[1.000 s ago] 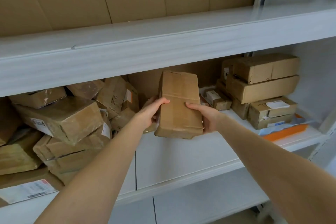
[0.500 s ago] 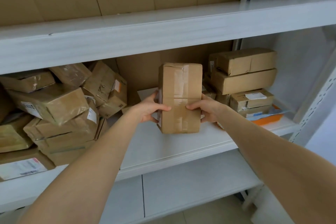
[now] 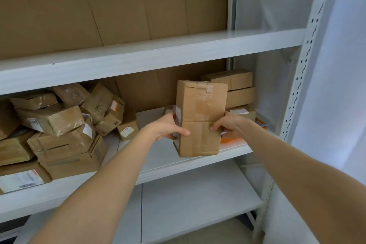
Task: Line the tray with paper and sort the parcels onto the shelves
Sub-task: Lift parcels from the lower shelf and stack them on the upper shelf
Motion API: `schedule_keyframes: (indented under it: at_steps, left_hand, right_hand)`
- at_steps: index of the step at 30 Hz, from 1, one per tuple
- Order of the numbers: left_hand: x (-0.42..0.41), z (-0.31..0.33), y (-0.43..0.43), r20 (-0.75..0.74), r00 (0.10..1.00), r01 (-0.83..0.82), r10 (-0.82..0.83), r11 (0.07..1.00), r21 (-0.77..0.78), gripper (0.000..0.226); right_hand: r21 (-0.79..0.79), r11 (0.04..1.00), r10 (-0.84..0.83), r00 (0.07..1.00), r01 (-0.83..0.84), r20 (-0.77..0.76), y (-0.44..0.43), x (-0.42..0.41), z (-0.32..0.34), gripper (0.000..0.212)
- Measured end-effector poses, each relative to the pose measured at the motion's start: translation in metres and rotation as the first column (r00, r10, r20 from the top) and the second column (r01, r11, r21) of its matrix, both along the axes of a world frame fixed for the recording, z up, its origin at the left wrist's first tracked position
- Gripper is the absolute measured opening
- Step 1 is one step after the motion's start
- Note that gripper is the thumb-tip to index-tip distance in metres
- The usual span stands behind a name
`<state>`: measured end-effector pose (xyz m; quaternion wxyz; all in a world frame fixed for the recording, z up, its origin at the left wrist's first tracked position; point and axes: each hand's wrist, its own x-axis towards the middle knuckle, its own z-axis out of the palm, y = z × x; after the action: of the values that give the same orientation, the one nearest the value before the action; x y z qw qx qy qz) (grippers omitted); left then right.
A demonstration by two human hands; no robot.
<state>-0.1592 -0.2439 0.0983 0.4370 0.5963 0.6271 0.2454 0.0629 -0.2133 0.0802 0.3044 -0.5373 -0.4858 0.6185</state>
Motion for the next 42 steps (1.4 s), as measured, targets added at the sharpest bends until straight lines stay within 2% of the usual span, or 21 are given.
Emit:
schedule_keyframes:
  at_steps: [4,11,14,18,21,24,26,28,30,35,39,42]
  left_hand:
    - [0.035,0.018,-0.02,-0.015,0.999,0.029,-0.028,0.998,0.053,0.097]
    - [0.08,0.054,-0.045,-0.006,0.998,0.061,-0.06,0.986,0.158,0.095]
    - [0.095,0.076,-0.052,-0.003,0.997,0.074,-0.075,0.972,0.222,0.088]
    - [0.11,0.122,-0.053,-0.013,0.993,0.115,-0.117,0.947,0.3,0.079]
    - [0.119,0.161,-0.05,0.028,0.99,0.117,-0.135,0.93,0.347,0.075]
    - [0.125,0.197,-0.049,0.103,0.984,0.094,-0.146,0.913,0.396,0.058]
    - [0.129,0.218,-0.046,0.174,0.976,0.047,-0.128,0.911,0.409,0.05]
    - [0.132,0.235,-0.04,0.302,0.949,-0.039,-0.087,0.921,0.388,0.05]
    - [0.136,0.248,-0.034,0.392,0.918,-0.104,-0.053,0.923,0.37,0.049]
    - [0.14,0.267,-0.006,0.441,0.897,-0.191,0.023,0.921,0.34,0.057]
    - [0.149,0.274,0.019,0.387,0.921,-0.198,0.055,0.919,0.341,0.056]
    - [0.156,0.271,0.038,0.363,0.93,-0.187,0.055,0.922,0.339,0.041]
  right_hand:
    - [0.031,0.999,-0.026,0.998,0.024,0.053,-0.02,0.034,0.016,0.06]
    - [0.129,0.987,-0.103,0.994,0.099,0.028,-0.054,0.082,0.053,0.046]
    - [0.15,0.976,-0.148,0.986,0.158,-0.074,-0.065,0.099,0.071,0.033]
    - [0.215,0.954,-0.144,0.949,0.209,-0.282,-0.074,0.117,0.101,0.035]
    - [0.301,0.905,-0.173,0.907,0.301,-0.385,-0.079,0.122,0.132,0.026]
    - [0.377,0.852,-0.195,0.889,0.363,-0.415,-0.077,0.123,0.168,0.023]
    - [0.388,0.81,-0.251,0.858,0.44,-0.448,-0.073,0.122,0.188,0.03]
    - [0.358,0.782,-0.307,0.815,0.51,-0.491,-0.067,0.12,0.201,0.045]
    - [0.338,0.773,-0.312,0.785,0.537,-0.534,-0.061,0.117,0.207,0.051]
    - [0.364,0.714,-0.308,0.735,0.598,-0.604,-0.033,0.105,0.229,0.031]
    - [0.419,0.609,-0.4,0.717,0.673,-0.571,-0.002,0.097,0.244,0.04]
    - [0.45,0.557,-0.464,0.711,0.698,-0.529,0.025,0.092,0.249,0.043]
